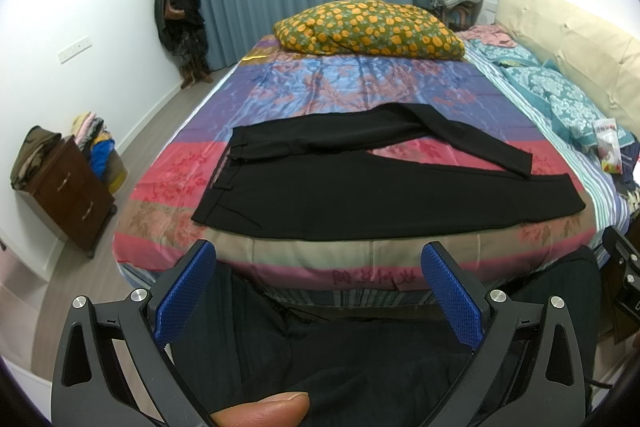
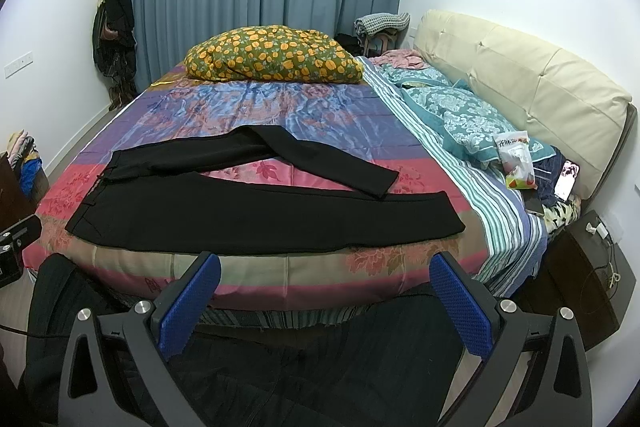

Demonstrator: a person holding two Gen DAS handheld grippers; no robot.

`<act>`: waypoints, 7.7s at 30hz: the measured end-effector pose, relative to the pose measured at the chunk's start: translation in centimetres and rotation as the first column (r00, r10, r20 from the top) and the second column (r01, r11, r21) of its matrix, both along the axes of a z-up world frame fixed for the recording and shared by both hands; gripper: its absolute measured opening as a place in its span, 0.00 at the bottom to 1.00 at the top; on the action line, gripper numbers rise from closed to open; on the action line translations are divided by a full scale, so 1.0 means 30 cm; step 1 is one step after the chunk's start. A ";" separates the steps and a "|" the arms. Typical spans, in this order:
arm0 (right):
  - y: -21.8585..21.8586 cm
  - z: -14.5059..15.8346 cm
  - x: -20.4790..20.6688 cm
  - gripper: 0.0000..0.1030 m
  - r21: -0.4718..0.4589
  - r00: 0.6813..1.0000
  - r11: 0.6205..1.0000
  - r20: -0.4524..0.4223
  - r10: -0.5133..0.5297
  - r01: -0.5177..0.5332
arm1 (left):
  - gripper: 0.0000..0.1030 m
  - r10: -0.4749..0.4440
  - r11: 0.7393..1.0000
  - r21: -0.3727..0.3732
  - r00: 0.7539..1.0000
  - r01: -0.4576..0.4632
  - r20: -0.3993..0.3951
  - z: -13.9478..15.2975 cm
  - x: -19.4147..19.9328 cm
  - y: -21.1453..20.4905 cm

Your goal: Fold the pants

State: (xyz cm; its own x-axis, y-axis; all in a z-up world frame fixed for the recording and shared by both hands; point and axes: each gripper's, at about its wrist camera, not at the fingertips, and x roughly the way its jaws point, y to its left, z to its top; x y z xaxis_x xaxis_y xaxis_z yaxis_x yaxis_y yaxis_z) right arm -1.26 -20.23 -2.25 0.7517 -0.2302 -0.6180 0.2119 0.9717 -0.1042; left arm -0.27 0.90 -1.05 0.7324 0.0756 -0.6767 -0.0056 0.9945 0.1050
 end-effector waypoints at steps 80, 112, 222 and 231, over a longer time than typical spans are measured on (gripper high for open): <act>-0.012 0.000 0.011 1.00 -0.001 1.000 1.000 0.007 -0.003 0.003 | 1.00 -0.007 1.000 -0.021 1.000 0.006 -0.007 -0.007 0.002 0.003; -0.030 0.083 -0.055 1.00 0.069 0.977 0.996 0.209 0.034 -0.049 | 1.00 -0.042 0.996 -0.083 0.999 0.041 -0.012 0.019 0.013 0.030; -0.585 -0.693 1.948 0.60 0.350 0.958 0.927 -0.194 0.213 -0.135 | 0.99 0.270 0.932 0.299 0.942 -0.204 -0.201 -0.786 1.693 0.030; 0.142 -0.848 2.031 0.62 0.509 0.732 0.712 -0.210 0.648 -0.484 | 1.00 0.297 0.955 0.101 0.910 -0.280 -0.290 -0.877 1.720 0.201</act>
State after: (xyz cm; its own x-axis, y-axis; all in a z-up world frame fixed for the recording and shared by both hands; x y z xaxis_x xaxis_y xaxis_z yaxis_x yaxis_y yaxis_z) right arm 59.67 -15.96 -27.67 0.3654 0.4910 -0.7908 -0.3651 0.8571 0.3634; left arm 51.32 6.92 -27.37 0.4371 0.2970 -0.8490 -0.2508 0.9467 0.2021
